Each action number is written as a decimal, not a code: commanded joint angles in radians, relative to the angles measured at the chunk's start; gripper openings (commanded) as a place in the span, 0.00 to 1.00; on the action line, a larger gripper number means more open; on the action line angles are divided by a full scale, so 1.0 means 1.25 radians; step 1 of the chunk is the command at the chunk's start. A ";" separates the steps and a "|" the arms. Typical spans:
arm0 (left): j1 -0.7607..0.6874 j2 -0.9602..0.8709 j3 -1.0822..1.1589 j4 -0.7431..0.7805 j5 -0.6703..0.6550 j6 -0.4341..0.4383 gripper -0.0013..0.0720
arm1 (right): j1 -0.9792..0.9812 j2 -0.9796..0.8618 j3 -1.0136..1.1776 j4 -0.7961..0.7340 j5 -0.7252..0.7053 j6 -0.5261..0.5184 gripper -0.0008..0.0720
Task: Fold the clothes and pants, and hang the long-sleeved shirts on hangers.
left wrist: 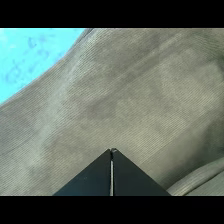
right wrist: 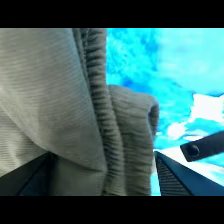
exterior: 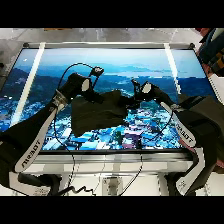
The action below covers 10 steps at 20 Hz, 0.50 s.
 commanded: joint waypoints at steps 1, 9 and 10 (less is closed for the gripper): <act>0.000 -0.002 0.000 -0.003 0.000 0.000 0.05 | 0.006 -0.044 0.003 0.190 0.049 0.014 0.91; 0.002 0.069 0.003 0.073 0.001 0.009 0.05 | 0.064 -0.042 0.009 0.269 -0.129 -0.003 0.05; 0.002 0.099 0.003 0.096 0.001 0.009 0.05 | 0.047 -0.028 0.017 0.261 -0.123 -0.003 0.05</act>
